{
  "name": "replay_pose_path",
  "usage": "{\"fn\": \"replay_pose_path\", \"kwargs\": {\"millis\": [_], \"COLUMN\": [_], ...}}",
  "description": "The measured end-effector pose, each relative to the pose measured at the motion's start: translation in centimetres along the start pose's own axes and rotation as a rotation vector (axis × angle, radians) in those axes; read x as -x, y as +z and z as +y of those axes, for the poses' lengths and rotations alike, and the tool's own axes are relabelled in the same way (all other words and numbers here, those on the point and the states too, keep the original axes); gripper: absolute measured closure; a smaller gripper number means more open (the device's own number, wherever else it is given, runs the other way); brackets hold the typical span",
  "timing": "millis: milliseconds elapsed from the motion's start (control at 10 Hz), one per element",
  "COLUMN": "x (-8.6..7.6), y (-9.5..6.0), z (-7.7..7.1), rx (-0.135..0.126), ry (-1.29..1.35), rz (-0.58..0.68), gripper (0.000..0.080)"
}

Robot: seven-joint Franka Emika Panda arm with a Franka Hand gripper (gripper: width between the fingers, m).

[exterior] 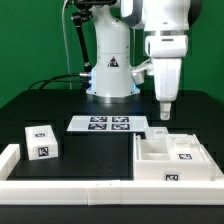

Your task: Assemble cabinet

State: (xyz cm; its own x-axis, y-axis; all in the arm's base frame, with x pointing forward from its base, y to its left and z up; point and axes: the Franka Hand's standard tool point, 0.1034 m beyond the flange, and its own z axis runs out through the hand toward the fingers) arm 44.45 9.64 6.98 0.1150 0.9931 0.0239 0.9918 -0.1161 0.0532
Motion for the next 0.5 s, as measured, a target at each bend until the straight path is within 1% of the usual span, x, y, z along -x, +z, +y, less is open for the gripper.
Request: {"fn": "replay_pose_path", "kwargs": {"millis": [200, 400, 500], "x": [0.0, 0.0, 0.0], "y": [0.1, 0.6, 1.3], "z": [0.1, -0.4, -1.0], "rx": [-0.001, -0.001, 0.017], "ry": [0.001, 0.002, -0.026], "rz": [0.0, 0.007, 0.028], "gripper": [0.0002, 0.0002, 0.0002]}}
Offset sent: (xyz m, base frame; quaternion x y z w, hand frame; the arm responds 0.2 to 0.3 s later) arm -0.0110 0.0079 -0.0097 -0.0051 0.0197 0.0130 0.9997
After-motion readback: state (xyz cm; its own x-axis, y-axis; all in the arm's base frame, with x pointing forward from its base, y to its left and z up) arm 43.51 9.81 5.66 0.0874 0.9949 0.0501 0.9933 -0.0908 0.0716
